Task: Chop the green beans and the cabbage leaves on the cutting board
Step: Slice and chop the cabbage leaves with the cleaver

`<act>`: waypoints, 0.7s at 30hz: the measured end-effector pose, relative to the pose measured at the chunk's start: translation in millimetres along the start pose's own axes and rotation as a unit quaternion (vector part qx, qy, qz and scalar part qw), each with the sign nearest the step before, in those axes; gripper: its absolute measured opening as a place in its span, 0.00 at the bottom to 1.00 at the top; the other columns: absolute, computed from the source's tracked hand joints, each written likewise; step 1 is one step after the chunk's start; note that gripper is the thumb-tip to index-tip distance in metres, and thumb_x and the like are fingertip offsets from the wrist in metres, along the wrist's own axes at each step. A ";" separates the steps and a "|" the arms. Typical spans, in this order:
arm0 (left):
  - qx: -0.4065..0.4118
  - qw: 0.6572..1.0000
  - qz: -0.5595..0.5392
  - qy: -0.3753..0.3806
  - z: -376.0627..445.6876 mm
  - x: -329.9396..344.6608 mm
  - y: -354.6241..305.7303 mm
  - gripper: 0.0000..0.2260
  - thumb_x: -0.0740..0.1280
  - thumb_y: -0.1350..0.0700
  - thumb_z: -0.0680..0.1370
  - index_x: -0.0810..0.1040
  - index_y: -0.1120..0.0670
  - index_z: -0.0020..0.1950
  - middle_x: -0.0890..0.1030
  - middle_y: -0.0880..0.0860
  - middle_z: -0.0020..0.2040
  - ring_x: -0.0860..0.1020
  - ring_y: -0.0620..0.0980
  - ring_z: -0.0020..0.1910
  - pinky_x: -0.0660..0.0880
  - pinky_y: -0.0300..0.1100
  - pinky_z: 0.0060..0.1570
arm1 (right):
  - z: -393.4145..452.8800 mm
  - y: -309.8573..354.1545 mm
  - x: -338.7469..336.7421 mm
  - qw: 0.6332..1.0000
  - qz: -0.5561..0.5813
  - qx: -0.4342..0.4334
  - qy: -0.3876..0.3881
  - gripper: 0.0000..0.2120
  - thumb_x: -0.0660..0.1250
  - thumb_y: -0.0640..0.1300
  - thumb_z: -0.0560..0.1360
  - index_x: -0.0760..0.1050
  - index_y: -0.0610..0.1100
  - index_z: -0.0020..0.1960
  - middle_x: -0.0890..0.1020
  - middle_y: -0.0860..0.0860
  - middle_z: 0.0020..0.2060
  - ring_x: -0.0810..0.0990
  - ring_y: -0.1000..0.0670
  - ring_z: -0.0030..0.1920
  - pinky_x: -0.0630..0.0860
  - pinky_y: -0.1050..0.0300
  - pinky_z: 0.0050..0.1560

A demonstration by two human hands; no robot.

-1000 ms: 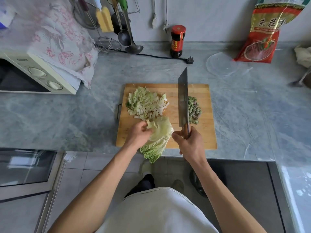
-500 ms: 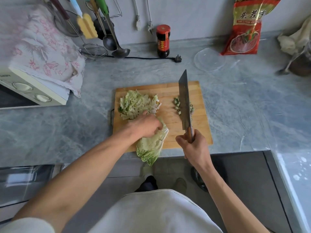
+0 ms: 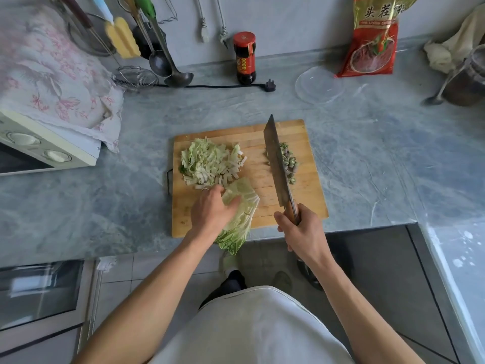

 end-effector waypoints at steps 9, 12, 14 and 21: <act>-0.064 0.984 -0.148 0.073 5.5 2.4 -14.3 0.18 0.67 0.51 0.80 0.74 0.54 0.69 0.80 0.51 0.62 0.77 0.46 0.41 0.76 0.41 0.40 | -5.8 -7.6 -2.1 0.999 -0.029 -0.003 0.022 0.18 0.68 0.52 0.76 0.71 0.37 0.42 0.79 0.37 0.34 0.77 0.35 0.32 0.77 0.40 0.31; -0.090 0.980 -0.150 0.096 3.2 6.8 -10.8 0.22 0.70 0.49 0.79 0.72 0.52 0.71 0.77 0.46 0.54 0.79 0.46 0.36 0.82 0.50 0.39 | -6.4 -9.5 -4.0 0.999 -0.028 0.003 0.029 0.18 0.68 0.51 0.77 0.70 0.37 0.41 0.76 0.38 0.31 0.74 0.40 0.27 0.77 0.43 0.28; -0.077 0.989 -0.113 0.060 -0.2 3.3 -12.4 0.24 0.71 0.48 0.77 0.68 0.49 0.70 0.77 0.46 0.52 0.81 0.50 0.38 0.80 0.50 0.33 | -6.9 -9.2 -6.3 0.999 -0.029 0.002 0.034 0.17 0.68 0.51 0.77 0.68 0.39 0.40 0.74 0.43 0.29 0.73 0.46 0.26 0.76 0.44 0.28; 0.078 0.990 -0.062 -0.095 -34.0 5.0 -19.1 0.19 0.68 0.51 0.77 0.73 0.54 0.67 0.74 0.55 0.64 0.75 0.55 0.61 0.76 0.51 0.56 | -7.7 -13.2 -10.3 0.998 -0.041 0.005 0.049 0.18 0.68 0.51 0.76 0.69 0.38 0.41 0.73 0.47 0.29 0.71 0.47 0.26 0.76 0.43 0.30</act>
Point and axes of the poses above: each hand's wrist, its own z-axis towards the middle knuckle, its own x-axis out of the palm, y = z × x, the point moved 5 cm from there along z, towards the middle knuckle
